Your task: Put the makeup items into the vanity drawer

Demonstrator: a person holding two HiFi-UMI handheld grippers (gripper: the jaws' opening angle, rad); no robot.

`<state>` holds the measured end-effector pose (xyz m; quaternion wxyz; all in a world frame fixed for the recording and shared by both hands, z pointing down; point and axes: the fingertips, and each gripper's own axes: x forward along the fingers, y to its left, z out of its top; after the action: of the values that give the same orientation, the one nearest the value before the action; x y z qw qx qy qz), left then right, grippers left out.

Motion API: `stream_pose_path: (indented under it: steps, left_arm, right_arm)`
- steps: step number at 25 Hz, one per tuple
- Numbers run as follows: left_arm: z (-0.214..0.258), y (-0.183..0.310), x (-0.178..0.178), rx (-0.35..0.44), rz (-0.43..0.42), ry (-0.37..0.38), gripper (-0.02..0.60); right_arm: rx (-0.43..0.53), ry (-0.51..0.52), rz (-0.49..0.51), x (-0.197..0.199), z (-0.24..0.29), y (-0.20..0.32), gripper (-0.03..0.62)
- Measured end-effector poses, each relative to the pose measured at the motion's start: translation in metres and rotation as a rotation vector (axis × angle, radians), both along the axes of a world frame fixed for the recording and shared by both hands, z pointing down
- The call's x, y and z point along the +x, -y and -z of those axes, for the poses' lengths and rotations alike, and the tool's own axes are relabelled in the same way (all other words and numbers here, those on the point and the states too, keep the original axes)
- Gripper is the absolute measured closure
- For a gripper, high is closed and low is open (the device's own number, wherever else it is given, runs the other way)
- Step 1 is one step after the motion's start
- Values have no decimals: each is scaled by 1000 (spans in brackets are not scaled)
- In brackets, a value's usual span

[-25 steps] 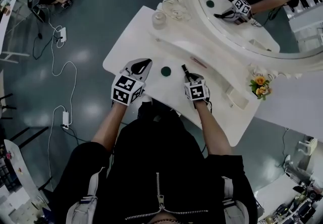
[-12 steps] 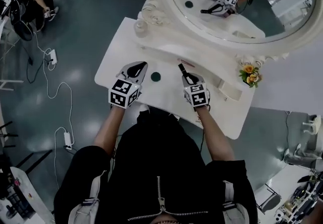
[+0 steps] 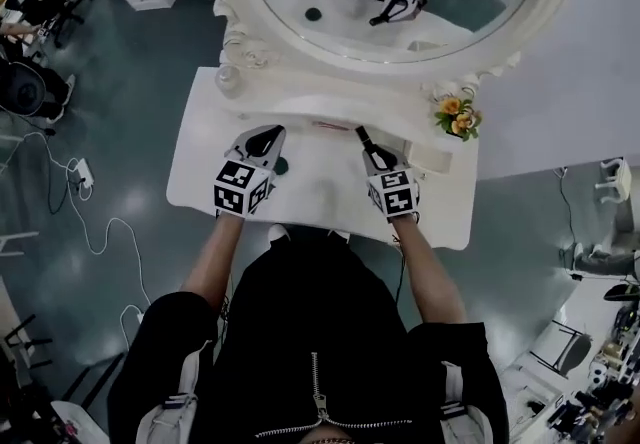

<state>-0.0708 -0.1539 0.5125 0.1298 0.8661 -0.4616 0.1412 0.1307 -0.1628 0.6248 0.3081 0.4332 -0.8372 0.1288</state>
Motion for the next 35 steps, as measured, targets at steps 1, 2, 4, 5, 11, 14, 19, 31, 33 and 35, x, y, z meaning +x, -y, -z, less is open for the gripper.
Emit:
stream_pose_path:
  steps: [1, 2, 4, 5, 11, 14, 19, 31, 33, 35]
  left_arm:
    - [0, 2, 8, 0, -19, -1, 558]
    - [-1, 4, 16, 0, -41, -1, 558]
    - [-1, 7, 33, 0, -83, -2, 558]
    - [-1, 9, 40, 0, -102, -2, 558]
    - [2, 15, 73, 6, -158, -13, 558]
    - [-2, 13, 78, -3, -169, -6, 558]
    - [-9, 10, 74, -20, -151, 5, 558]
    - [-16, 7, 54, -47, -18, 18, 558]
    - [-17, 8, 56, -50, -3, 18, 558]
    - [-18, 9, 61, -53, 5, 19, 558]
  right_arm:
    - [4, 1, -24, 11, 2, -1, 503]
    - [6, 1, -51, 22, 3, -3, 503]
    - [7, -2, -109, 48, 4, -7, 503]
    - [7, -7, -134, 61, 4, -10, 503]
    - [-15, -117, -161, 127, 2, -27, 503]
    - [-59, -167, -150, 149, -7, -35, 503]
    - [-136, -252, -112, 177, -24, -32, 503]
    - [-349, -254, 57, 190, -57, -7, 500]
    - [-371, -223, 60, 193, -56, -5, 501]
    - [-386, -197, 55, 196, -56, -3, 502]
